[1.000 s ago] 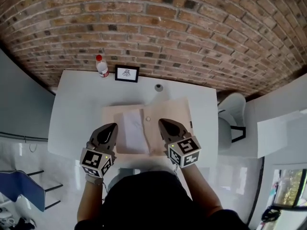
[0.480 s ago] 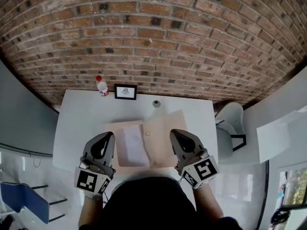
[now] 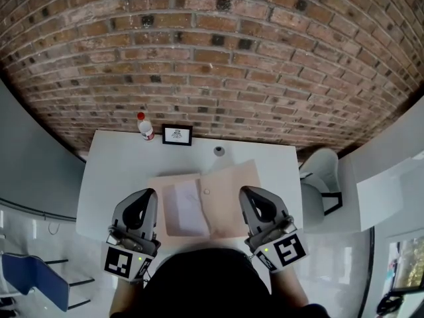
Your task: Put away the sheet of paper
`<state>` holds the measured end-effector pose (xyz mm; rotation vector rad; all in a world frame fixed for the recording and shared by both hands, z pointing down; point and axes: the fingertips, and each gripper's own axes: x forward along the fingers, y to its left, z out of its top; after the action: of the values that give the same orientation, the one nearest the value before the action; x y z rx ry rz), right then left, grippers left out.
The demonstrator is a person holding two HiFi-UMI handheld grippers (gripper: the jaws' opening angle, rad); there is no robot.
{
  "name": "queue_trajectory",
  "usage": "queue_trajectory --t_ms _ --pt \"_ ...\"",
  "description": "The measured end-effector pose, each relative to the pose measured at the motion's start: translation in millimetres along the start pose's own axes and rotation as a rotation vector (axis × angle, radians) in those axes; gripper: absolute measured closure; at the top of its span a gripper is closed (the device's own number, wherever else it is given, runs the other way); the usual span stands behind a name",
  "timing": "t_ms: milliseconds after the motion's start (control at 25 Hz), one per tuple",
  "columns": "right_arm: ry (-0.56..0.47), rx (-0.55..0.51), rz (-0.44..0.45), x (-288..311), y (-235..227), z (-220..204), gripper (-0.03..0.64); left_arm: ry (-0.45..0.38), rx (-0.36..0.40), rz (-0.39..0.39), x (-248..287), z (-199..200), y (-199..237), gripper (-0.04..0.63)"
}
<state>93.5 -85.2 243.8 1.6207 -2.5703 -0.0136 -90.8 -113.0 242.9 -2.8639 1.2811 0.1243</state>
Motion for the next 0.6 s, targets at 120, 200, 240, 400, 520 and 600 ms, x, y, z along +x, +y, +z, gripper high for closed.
queue_trajectory --t_ms 120,200,240,400,520,600 --pt "-0.028 -0.001 0.006 3 1 1 0.607 0.008 -0.002 -0.016 2 0 -1 0.594" --pt "-0.012 0.001 0.006 3 1 -4 0.607 0.025 0.030 -0.030 3 -2 -5 0.594" --pt "-0.002 0.005 0.007 4 2 -7 0.607 0.034 0.054 -0.033 3 -3 -7 0.594" --pt "0.008 0.012 0.010 6 4 -11 0.607 0.052 0.097 -0.035 3 -6 -13 0.594" --pt "0.026 0.017 0.019 6 10 -15 0.607 0.040 0.105 -0.035 0 -6 -14 0.594" --pt "0.030 0.026 0.019 5 12 -17 0.607 0.031 0.090 -0.027 -3 -6 -13 0.594"
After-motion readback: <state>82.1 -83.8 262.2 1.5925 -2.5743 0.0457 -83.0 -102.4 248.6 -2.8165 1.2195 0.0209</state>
